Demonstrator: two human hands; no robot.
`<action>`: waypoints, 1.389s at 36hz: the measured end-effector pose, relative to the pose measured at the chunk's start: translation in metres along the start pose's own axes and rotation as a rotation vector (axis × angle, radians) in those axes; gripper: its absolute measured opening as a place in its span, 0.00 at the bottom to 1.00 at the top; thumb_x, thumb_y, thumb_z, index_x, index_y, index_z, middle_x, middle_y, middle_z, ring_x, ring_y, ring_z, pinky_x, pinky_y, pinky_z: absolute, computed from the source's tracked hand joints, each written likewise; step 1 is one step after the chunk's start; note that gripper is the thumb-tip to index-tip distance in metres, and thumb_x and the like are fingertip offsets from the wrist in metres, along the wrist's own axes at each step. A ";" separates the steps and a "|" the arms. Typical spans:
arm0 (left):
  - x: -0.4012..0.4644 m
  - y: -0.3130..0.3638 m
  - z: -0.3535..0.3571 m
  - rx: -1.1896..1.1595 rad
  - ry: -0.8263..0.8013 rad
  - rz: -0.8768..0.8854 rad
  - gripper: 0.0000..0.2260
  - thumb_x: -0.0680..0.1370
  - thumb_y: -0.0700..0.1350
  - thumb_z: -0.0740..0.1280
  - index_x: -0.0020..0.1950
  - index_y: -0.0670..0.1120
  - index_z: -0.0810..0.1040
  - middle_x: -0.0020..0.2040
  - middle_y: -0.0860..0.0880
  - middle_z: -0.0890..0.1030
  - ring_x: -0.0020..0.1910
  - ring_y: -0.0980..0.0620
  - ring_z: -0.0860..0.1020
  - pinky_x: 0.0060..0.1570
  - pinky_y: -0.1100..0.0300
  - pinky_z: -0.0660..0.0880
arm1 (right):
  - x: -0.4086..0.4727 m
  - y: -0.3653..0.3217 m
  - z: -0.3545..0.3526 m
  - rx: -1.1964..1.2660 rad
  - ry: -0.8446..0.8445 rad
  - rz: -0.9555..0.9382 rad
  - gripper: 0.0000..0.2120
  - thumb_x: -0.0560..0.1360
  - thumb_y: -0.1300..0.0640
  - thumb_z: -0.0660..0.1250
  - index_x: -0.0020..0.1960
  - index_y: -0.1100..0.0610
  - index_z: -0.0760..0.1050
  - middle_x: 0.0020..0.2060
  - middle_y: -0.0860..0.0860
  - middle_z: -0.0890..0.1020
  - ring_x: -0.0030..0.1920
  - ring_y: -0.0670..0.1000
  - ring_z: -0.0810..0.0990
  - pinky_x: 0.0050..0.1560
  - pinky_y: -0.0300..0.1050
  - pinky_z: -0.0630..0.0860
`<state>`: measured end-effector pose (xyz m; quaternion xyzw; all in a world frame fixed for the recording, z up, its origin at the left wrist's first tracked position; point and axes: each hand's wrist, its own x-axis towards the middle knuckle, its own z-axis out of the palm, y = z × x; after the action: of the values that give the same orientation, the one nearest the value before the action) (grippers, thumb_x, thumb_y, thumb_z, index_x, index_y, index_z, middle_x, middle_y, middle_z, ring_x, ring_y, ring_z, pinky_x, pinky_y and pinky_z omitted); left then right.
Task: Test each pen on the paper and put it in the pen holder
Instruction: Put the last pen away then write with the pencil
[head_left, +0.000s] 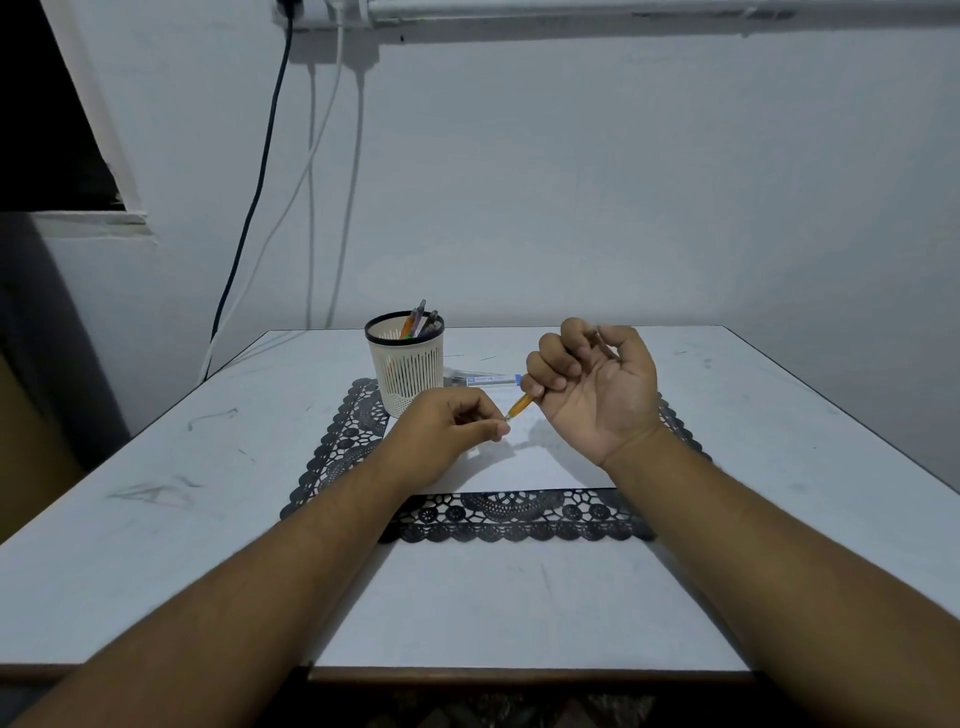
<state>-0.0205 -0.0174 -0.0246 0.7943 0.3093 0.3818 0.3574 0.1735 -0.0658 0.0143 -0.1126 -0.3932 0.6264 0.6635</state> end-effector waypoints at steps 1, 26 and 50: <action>0.000 0.000 0.000 -0.003 0.003 -0.002 0.04 0.76 0.43 0.76 0.42 0.49 0.85 0.40 0.48 0.86 0.39 0.50 0.79 0.43 0.52 0.75 | 0.000 0.000 0.000 0.002 -0.001 0.001 0.12 0.75 0.51 0.54 0.34 0.54 0.60 0.31 0.51 0.57 0.33 0.51 0.55 0.40 0.51 0.54; -0.002 0.004 0.000 -0.030 0.001 -0.027 0.06 0.76 0.42 0.77 0.40 0.50 0.85 0.38 0.45 0.85 0.37 0.53 0.76 0.41 0.56 0.71 | 0.000 0.000 -0.002 0.016 -0.014 0.018 0.12 0.74 0.50 0.55 0.35 0.53 0.57 0.30 0.50 0.56 0.33 0.51 0.55 0.40 0.50 0.54; -0.003 0.006 0.002 -0.097 0.003 -0.042 0.04 0.75 0.42 0.77 0.41 0.46 0.86 0.40 0.40 0.85 0.38 0.48 0.76 0.42 0.53 0.70 | 0.001 -0.001 -0.003 0.015 -0.003 0.022 0.11 0.75 0.51 0.54 0.35 0.53 0.58 0.31 0.50 0.57 0.33 0.51 0.56 0.39 0.49 0.56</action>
<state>-0.0190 -0.0242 -0.0215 0.7688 0.3075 0.3898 0.4030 0.1764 -0.0639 0.0136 -0.1109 -0.3881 0.6367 0.6570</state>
